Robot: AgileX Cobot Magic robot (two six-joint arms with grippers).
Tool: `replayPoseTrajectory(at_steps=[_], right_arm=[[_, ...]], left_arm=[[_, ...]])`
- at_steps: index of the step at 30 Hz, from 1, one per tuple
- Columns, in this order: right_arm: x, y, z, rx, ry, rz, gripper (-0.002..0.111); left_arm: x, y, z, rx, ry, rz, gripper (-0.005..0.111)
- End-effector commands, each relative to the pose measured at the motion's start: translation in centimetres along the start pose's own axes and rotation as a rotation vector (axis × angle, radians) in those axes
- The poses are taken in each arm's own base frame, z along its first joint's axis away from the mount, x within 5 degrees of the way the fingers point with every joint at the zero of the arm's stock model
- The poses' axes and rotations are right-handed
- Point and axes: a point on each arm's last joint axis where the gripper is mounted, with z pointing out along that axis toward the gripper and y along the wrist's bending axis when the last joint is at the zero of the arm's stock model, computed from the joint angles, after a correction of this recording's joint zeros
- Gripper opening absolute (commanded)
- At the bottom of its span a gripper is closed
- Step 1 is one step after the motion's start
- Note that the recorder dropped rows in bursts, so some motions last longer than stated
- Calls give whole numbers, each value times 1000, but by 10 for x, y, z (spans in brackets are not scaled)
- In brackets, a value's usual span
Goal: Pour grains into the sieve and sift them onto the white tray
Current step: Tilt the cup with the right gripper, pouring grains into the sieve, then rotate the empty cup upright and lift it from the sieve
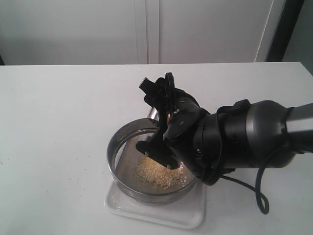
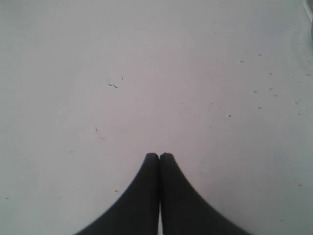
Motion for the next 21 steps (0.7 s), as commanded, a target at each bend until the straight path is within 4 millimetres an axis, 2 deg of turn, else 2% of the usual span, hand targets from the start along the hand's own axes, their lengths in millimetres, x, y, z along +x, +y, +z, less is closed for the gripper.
replayPoseTrajectory(at_steps=[1,12,21], right_arm=[[-1,-1,-1,14,-17,42,0],[-3,0,-1,12,-28,31,0],[-10,-1,-1,25,-108,82,0]], left_arm=[[1,-1,0,6,-5,-12,0],[1,-1,0,6,-5,-12,0],[1,-1,0,6,-5,-12,0]])
